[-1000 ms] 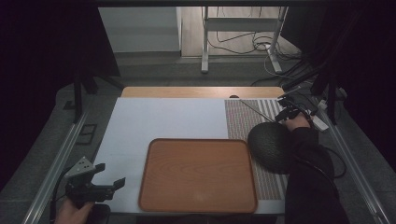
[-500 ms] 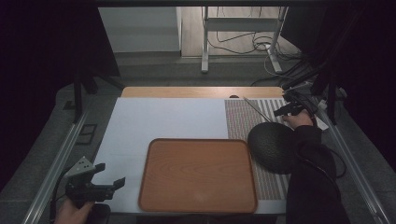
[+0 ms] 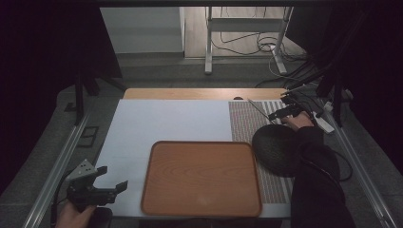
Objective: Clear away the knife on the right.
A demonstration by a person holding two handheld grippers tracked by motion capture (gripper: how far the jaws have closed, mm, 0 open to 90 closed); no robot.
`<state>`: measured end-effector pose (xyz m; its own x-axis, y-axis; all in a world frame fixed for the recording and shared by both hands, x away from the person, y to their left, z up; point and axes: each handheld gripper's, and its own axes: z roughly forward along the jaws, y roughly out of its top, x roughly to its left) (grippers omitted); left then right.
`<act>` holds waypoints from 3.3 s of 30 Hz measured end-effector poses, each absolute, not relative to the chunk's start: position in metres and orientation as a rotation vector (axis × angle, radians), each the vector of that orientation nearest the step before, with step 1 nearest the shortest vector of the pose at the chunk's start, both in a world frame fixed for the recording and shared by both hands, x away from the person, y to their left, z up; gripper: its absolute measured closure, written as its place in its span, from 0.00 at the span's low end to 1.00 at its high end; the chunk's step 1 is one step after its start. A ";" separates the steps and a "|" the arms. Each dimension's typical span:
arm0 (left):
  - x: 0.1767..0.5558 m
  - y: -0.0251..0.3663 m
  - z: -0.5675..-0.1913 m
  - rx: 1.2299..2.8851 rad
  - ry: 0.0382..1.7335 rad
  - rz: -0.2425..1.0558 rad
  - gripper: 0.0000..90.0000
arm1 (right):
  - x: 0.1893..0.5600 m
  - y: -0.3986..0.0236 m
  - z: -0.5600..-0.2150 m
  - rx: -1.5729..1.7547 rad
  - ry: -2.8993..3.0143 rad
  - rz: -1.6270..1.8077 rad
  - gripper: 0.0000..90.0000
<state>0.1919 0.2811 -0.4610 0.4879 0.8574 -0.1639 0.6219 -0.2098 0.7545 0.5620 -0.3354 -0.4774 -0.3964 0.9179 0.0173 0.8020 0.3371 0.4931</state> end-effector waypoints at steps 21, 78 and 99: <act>0.191 0.280 -0.461 1.942 1.216 0.378 0.04 | 0.562 -0.325 -0.493 1.474 2.385 0.529 0.67; 0.192 0.281 -0.461 1.928 1.219 0.373 0.04 | 0.509 -0.346 -0.445 1.323 2.362 0.833 0.89; 0.192 0.281 -0.461 1.934 1.219 0.375 0.04 | 0.443 -0.290 -0.437 1.097 2.511 0.919 0.89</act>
